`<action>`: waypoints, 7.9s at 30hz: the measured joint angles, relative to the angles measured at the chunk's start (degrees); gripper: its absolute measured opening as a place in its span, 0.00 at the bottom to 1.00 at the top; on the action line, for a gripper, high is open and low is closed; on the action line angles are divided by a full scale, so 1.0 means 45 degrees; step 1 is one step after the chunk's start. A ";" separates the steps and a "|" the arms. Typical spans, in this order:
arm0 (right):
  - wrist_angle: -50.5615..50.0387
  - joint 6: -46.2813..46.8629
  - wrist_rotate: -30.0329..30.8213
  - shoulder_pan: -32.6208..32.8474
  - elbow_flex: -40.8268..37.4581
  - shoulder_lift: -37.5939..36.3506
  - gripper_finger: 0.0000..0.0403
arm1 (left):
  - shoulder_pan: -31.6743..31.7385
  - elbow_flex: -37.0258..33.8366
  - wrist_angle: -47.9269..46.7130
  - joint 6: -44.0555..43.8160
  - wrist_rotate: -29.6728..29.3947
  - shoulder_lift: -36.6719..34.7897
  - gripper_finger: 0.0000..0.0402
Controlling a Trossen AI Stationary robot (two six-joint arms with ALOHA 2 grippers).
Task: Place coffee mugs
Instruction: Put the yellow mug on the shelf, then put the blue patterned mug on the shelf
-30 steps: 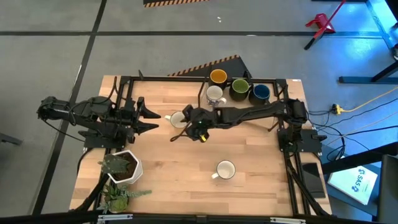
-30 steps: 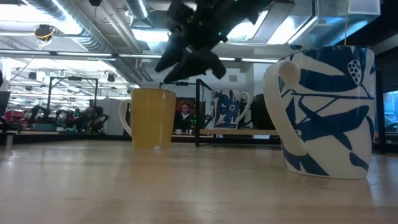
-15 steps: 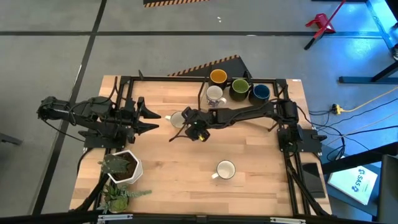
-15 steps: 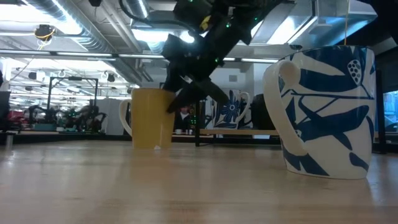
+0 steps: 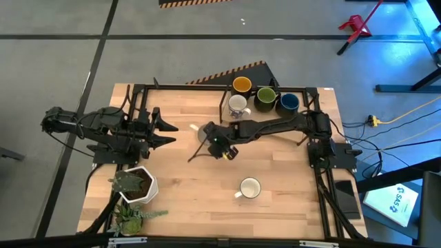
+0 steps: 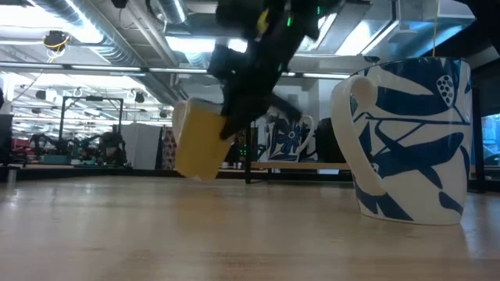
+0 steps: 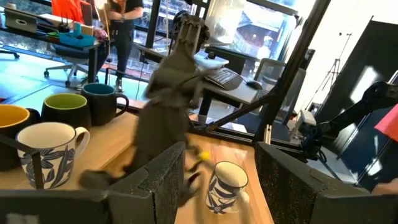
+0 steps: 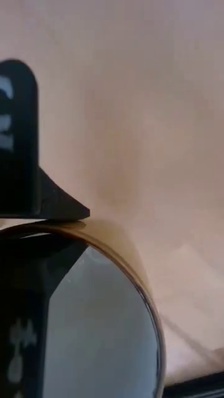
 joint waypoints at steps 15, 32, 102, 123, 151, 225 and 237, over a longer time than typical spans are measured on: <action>-1.1803 0.4165 0.2020 0.0802 0.2335 -0.3623 0.01 | 0.0000 0.0015 -0.0204 -0.0248 0.0239 -0.0752 0.47; -0.8837 0.5019 0.0835 -0.0916 -0.4433 -0.8005 0.01 | 0.0000 0.0015 -0.0325 -0.0223 -0.0152 -0.0831 0.47; -0.9339 0.7924 -0.2799 0.0448 -0.1014 -0.7781 0.39 | 0.0000 0.0015 -0.0670 -0.0200 0.0135 -0.0826 0.47; -0.4506 1.1516 0.0693 0.8280 -0.1034 -0.3041 0.39 | 0.0000 0.0015 -0.0749 -0.0560 0.0657 -0.0826 0.47; -0.8126 1.1738 0.0548 0.7453 -0.1002 -0.2049 0.02 | -0.0005 0.0015 -0.1010 -0.0646 0.0572 -0.0826 0.47; -0.9186 0.8554 -0.1346 -0.3699 -0.7688 -1.0215 0.01 | -0.0002 0.0015 -0.1054 -0.0554 -0.0253 -0.0828 0.47; -0.8793 0.8561 -0.0539 -0.4215 -0.7727 -1.0186 0.12 | -0.0005 0.0015 -0.1054 -0.0593 -0.0248 -0.0830 0.47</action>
